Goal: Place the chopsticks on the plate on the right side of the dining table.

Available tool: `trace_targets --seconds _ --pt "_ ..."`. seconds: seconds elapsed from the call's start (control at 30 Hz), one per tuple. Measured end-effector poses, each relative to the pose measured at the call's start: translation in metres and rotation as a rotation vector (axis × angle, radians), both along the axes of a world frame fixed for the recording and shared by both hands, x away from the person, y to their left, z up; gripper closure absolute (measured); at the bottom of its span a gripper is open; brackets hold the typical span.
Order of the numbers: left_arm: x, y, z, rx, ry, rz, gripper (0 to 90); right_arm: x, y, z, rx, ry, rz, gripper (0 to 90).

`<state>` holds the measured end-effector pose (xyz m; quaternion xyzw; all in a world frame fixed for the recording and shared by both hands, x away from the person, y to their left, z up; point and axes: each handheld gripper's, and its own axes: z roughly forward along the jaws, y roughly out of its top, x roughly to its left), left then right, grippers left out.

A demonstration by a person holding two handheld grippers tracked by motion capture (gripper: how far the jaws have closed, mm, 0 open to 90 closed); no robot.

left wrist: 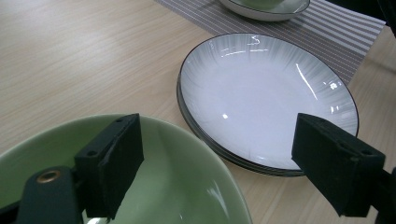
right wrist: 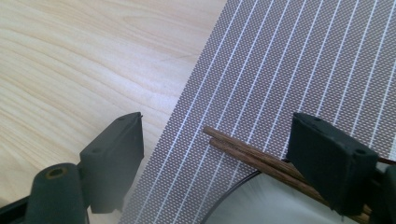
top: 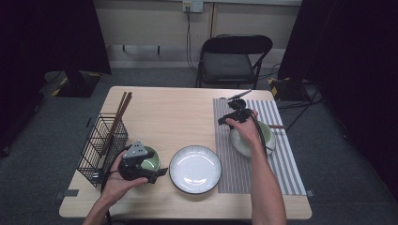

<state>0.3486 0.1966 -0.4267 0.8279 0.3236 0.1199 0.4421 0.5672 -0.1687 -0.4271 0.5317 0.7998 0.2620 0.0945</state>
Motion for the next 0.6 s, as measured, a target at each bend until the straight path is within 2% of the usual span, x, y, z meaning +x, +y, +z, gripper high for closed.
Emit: trace_targets --seconds 0.23,0.37,0.53,0.6 --pt "-0.001 -0.003 -0.001 0.001 -0.001 -0.008 16.2 -0.009 -0.001 0.015 0.010 -0.038 0.014 17.3" --pt "-0.001 -0.003 0.000 -0.003 -0.002 -0.010 16.2 -0.014 -0.009 0.024 0.016 -0.063 -0.018 16.1" --pt "-0.002 -0.004 -0.001 -0.002 -0.001 -0.004 16.2 -0.021 -0.019 0.034 0.016 -0.088 -0.025 16.1" --pt "-0.002 -0.004 0.000 0.011 0.000 -0.010 16.2 -0.024 -0.024 0.037 0.019 -0.092 -0.029 16.1"
